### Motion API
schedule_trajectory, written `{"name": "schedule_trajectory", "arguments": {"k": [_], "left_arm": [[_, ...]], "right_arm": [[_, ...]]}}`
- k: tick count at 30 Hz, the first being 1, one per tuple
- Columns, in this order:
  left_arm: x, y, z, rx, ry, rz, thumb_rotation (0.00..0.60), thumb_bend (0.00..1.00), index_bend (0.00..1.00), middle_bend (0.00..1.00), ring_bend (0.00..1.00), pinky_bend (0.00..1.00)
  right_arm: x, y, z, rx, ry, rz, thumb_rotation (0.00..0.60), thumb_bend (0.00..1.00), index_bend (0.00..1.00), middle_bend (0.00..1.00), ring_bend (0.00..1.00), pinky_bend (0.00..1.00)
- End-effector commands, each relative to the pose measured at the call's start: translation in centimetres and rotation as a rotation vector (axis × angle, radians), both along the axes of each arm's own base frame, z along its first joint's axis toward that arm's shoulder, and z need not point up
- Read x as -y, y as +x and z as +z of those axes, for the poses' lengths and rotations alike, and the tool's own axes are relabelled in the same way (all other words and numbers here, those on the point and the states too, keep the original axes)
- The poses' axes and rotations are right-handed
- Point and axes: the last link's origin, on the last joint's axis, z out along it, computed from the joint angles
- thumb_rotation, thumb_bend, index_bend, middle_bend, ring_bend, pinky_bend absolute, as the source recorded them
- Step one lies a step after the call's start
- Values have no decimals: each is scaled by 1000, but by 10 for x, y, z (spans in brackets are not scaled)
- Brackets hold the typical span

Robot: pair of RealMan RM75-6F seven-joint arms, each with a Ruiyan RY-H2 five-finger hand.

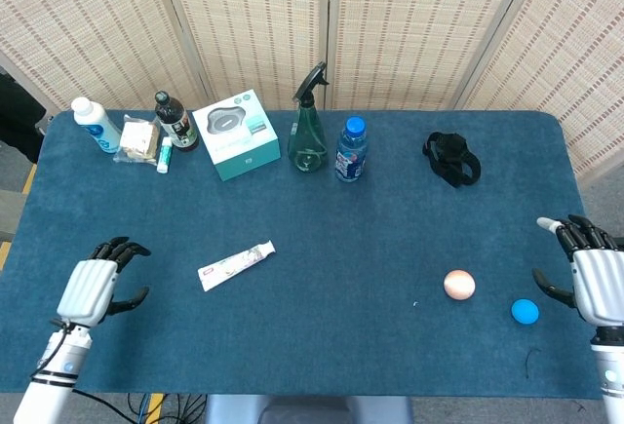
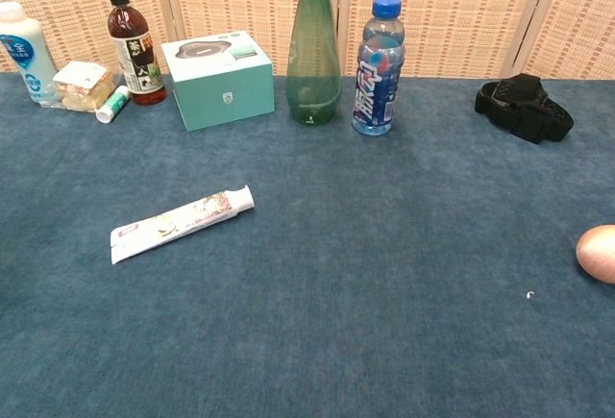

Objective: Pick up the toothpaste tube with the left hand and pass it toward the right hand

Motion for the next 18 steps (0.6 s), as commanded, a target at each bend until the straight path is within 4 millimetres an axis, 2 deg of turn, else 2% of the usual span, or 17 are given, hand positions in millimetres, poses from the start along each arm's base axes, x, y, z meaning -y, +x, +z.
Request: {"name": "schedule_trajectory", "arguments": {"k": [1,7,10,12,15,18], "left_arm": [[-15,10,-16,3,-47,-49,600,212,259,278,148,154],[-36,28,-49,5,-138,-122,600,176,174,258,142,149],[-44,35,-66,1,-187,-138,600,154,53,169,95,143],[-49,39,-78,1,-208,-149,600,147,6,111,58,136],[-56,45,-92,0,-217,-165,600,138,0,57,25,127],[-62,49,-105,2,-221,-175,600,138,0,43,20,126]], "right_arm": [[0,0,0,-2,2,-5,600,164,273,311,168,267],[-2,-1,0,-6,3,-14,600,164,273,311,168,267],[-4,-3,0,-3,5,-27,600,164,273,311,168,267],[-4,-4,-1,-1,8,-35,600,163,273,311,169,267],[-6,-5,0,-1,9,-39,600,164,273,311,169,267],[-7,-6,1,-2,6,-47,600,164,273,311,168,267]]}}
